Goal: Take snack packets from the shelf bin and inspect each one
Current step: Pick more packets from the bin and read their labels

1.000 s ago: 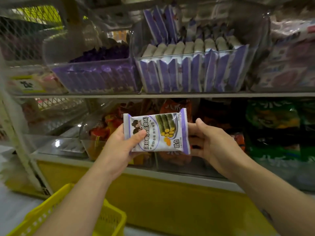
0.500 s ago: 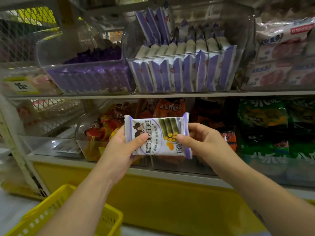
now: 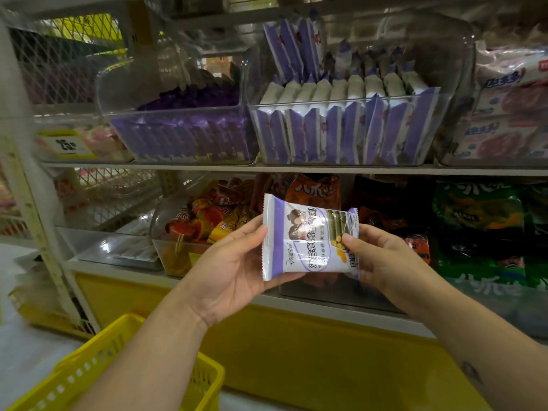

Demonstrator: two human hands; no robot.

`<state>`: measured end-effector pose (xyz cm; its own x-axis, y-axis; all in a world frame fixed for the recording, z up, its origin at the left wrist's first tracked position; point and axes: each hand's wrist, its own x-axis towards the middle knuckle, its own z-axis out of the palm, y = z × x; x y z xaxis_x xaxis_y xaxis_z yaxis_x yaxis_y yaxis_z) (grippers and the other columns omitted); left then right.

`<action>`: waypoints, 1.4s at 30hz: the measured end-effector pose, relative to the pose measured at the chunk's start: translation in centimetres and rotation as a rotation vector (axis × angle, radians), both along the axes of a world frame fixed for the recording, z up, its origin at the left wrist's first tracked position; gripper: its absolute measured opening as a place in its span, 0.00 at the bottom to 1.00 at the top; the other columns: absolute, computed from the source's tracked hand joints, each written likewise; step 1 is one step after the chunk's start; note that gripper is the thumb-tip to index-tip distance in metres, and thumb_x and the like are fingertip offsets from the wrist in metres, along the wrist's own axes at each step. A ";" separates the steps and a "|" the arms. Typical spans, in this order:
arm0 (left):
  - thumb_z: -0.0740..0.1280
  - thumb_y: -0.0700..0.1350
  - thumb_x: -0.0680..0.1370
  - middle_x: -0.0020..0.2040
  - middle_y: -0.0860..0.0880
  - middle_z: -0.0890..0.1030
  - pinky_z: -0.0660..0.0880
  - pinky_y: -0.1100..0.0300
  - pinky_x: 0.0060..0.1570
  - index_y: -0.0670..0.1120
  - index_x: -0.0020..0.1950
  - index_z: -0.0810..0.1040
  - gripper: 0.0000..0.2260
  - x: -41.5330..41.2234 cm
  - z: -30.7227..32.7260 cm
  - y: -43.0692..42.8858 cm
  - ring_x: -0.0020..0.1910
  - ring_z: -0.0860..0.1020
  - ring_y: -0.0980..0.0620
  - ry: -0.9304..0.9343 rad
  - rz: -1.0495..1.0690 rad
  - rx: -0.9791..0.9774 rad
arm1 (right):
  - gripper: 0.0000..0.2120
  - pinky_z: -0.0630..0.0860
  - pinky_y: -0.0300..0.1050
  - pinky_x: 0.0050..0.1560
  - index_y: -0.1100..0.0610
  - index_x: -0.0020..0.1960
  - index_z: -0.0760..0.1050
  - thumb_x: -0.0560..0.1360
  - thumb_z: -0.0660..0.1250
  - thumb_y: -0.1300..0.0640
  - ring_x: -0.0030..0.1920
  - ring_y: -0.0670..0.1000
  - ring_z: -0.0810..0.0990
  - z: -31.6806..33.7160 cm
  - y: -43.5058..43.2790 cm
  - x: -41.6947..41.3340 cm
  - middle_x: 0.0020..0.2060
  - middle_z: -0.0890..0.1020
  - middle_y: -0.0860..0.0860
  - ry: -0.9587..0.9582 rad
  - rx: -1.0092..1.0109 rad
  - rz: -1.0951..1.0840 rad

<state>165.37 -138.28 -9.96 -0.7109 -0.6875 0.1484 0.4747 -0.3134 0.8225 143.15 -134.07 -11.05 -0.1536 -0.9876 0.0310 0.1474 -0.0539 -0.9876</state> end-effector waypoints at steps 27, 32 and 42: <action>0.59 0.48 0.82 0.52 0.40 0.85 0.82 0.46 0.40 0.43 0.59 0.80 0.14 -0.9 -2.0 -1.4 0.48 0.84 0.42 -0.031 0.377 0.308 | 0.18 0.81 0.40 0.39 0.62 0.43 0.83 0.71 0.67 0.46 0.46 0.54 0.86 1.6 0.7 0.7 0.45 0.86 0.56 -0.001 -0.077 -0.075; 0.59 0.35 0.80 0.51 0.44 0.85 0.83 0.55 0.41 0.47 0.69 0.72 0.18 -0.9 -1.5 -1.4 0.48 0.85 0.48 -0.006 0.427 0.210 | 0.07 0.82 0.41 0.38 0.52 0.46 0.82 0.69 0.73 0.60 0.47 0.48 0.85 1.3 0.6 0.9 0.50 0.84 0.52 0.074 -0.160 -0.135; 0.63 0.43 0.80 0.53 0.47 0.85 0.78 0.53 0.50 0.50 0.65 0.77 0.14 -0.2 -2.1 -1.4 0.49 0.83 0.50 -0.240 0.439 0.023 | 0.19 0.83 0.44 0.39 0.53 0.57 0.77 0.72 0.68 0.71 0.49 0.52 0.85 0.9 0.5 1.1 0.49 0.85 0.52 -0.055 -0.199 -0.027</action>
